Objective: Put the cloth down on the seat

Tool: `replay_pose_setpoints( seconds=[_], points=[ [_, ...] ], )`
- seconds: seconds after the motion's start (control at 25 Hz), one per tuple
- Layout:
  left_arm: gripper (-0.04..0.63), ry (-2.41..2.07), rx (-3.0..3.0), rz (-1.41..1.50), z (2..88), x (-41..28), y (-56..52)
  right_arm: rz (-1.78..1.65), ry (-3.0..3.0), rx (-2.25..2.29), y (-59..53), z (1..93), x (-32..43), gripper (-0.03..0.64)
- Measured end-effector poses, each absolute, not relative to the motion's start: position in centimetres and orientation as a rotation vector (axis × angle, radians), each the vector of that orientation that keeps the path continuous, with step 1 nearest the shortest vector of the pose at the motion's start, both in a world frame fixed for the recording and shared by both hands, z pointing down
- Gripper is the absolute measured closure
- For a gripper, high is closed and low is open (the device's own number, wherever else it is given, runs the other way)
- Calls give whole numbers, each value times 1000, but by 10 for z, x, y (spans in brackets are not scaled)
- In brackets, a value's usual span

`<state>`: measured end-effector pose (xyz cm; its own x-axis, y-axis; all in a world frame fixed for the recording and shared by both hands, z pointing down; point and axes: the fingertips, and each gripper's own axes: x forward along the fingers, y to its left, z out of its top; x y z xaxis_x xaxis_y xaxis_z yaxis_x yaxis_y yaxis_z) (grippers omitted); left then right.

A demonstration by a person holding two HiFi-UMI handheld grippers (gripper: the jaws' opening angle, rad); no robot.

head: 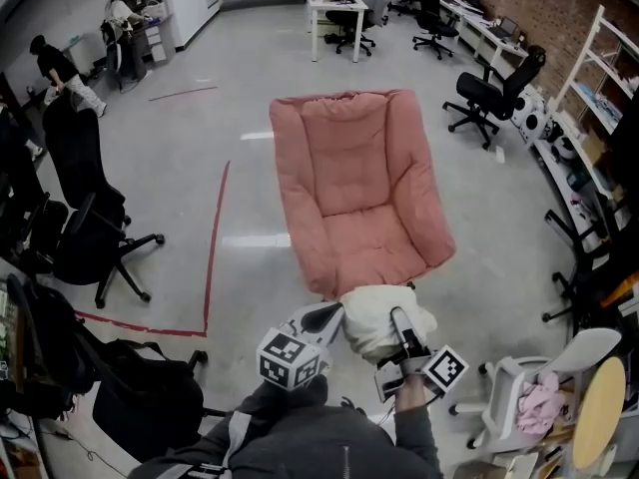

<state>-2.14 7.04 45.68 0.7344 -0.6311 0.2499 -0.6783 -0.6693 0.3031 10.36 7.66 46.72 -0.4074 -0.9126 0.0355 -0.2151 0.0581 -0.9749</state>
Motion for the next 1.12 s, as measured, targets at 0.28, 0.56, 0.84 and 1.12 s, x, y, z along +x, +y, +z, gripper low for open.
replay_pose_setpoints(
  seconds=[0.28,0.56,0.84,1.12],
  points=[
    [591,-1021,2567,163,459,-27,28,-1405,1700,-1125,36,474,96,517],
    [591,-1017,2579,168,459,-34,-4,-1402,1694,-1124,6,477,88,517],
    [591,-968,2569,179,465,-28,-8,-1420,1651,-1159,4,486,91,517],
    [591,-965,2543,177,469,-29,-7,-1449,1633,-1178,9,489,91,517]
  ],
)
